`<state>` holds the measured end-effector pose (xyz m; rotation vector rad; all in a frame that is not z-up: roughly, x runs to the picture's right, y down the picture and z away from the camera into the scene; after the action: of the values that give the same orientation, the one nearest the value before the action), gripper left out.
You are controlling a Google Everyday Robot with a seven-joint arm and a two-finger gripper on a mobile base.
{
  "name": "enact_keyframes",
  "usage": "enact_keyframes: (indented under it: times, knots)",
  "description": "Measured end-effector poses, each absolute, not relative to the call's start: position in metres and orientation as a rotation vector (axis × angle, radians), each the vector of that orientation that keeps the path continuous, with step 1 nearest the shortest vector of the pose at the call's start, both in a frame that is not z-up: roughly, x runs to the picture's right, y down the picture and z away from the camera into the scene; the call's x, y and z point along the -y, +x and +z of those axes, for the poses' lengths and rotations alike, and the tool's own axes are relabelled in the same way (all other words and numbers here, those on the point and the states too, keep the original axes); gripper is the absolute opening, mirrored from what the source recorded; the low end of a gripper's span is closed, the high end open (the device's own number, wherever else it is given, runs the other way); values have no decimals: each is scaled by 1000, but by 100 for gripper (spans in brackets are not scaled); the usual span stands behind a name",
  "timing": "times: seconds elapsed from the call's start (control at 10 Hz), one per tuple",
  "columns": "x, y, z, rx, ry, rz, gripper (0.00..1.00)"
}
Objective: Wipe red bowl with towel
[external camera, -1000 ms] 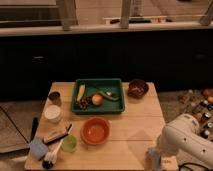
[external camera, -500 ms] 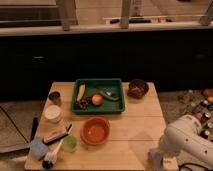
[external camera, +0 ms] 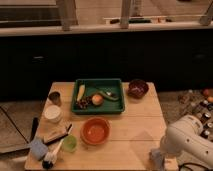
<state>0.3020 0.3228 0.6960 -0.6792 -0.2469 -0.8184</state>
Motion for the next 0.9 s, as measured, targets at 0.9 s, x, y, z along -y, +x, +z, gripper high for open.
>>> enact_keyframes:
  times: [0.9]
  knots:
    - [-252,189,703,374,-550,-1089,0]
